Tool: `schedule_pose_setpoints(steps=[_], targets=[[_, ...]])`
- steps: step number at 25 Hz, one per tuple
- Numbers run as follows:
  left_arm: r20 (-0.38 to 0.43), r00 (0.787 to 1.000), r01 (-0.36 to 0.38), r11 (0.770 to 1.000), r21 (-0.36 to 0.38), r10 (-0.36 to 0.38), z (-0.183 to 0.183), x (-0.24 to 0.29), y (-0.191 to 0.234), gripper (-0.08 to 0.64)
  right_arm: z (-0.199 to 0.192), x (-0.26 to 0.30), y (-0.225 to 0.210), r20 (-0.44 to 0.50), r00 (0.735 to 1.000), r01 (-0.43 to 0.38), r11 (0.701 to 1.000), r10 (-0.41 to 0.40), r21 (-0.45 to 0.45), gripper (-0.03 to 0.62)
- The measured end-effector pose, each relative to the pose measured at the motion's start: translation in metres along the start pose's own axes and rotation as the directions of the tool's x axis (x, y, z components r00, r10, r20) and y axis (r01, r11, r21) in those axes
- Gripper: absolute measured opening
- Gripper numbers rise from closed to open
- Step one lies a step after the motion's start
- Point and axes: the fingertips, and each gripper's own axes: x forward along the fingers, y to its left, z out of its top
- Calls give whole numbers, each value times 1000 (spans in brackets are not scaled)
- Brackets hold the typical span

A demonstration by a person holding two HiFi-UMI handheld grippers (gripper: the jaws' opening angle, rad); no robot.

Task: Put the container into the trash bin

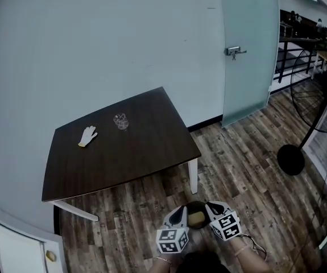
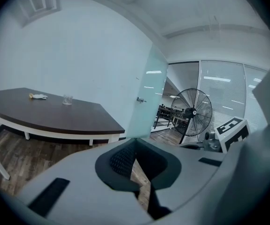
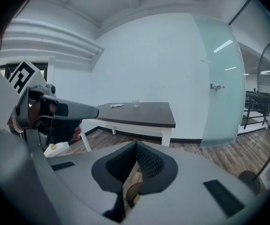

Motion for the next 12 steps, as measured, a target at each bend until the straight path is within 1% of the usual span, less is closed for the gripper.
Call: schedule_pose_setpoints(steps=[2, 5, 12], targets=[[12, 1000, -4, 1000, 5, 4, 5, -9, -5, 20, 10, -13, 6, 25, 1000, 2, 1000, -1, -12, 8], [33, 999, -20, 1000, -7, 20, 13, -22, -10, 20, 24, -34, 12, 60, 998, 15, 1000, -14, -22, 6], [67, 998, -12, 1000, 5, 12, 27, -53, -38, 20, 42, -85, 14, 145, 987, 65, 998, -64, -1, 6]])
